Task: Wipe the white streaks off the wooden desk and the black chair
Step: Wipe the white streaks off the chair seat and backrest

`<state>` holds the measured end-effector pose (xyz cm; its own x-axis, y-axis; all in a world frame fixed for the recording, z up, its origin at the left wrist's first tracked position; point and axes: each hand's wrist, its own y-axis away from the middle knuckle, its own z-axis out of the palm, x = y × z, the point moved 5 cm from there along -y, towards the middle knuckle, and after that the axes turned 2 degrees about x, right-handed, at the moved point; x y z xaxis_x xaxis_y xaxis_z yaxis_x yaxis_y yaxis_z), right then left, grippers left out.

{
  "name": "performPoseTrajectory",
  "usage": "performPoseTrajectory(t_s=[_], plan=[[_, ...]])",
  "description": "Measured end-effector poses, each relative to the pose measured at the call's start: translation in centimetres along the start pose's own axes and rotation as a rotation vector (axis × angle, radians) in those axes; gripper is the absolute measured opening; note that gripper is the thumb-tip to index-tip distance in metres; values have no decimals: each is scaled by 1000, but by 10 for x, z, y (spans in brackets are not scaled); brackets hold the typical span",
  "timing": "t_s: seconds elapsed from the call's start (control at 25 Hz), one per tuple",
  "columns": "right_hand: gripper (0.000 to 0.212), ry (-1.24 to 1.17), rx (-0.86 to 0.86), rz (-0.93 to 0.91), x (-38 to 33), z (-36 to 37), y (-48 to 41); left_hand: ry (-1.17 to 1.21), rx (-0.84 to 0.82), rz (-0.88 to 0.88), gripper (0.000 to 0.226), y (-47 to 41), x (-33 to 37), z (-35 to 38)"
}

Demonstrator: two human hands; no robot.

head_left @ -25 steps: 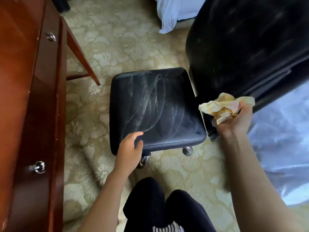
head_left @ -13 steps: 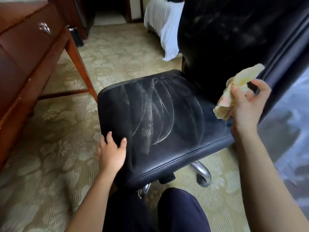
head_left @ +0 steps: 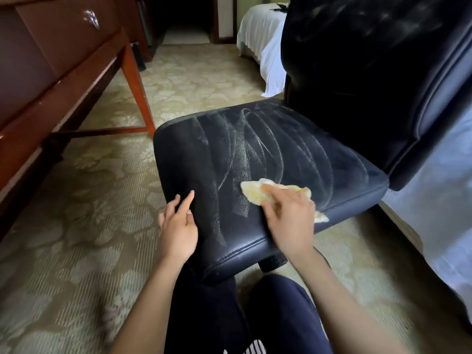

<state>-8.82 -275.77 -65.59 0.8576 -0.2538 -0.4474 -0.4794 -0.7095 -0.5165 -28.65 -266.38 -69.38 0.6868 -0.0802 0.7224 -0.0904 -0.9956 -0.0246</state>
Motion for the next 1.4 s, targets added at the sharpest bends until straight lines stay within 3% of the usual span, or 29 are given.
performPoseTrajectory(t_s=[0.2,0.36,0.44,0.68,0.8,0.88,1.16,1.4], plan=[[28,-262,-78,-319,-35,10,53,19,66,70,51,6,-7,7],[31,-261,-143,-590,4,-7,53,23,72,87,51,8,-13,9],[30,-242,-119,-490,41,-19,31,-1,76,87,51,10,-13,9],[31,-101,75,173,152,-46,-40,-54,102,69,50,18,-10,14],[34,-105,205,466,171,-40,-52,-81,94,53,50,25,-6,17],[34,-101,255,537,155,-33,-44,-91,102,37,49,29,-3,17],[30,-214,134,90,45,-23,39,-65,106,36,49,30,-3,18],[33,-422,-174,-355,28,-17,76,-31,134,54,49,29,-6,20]])
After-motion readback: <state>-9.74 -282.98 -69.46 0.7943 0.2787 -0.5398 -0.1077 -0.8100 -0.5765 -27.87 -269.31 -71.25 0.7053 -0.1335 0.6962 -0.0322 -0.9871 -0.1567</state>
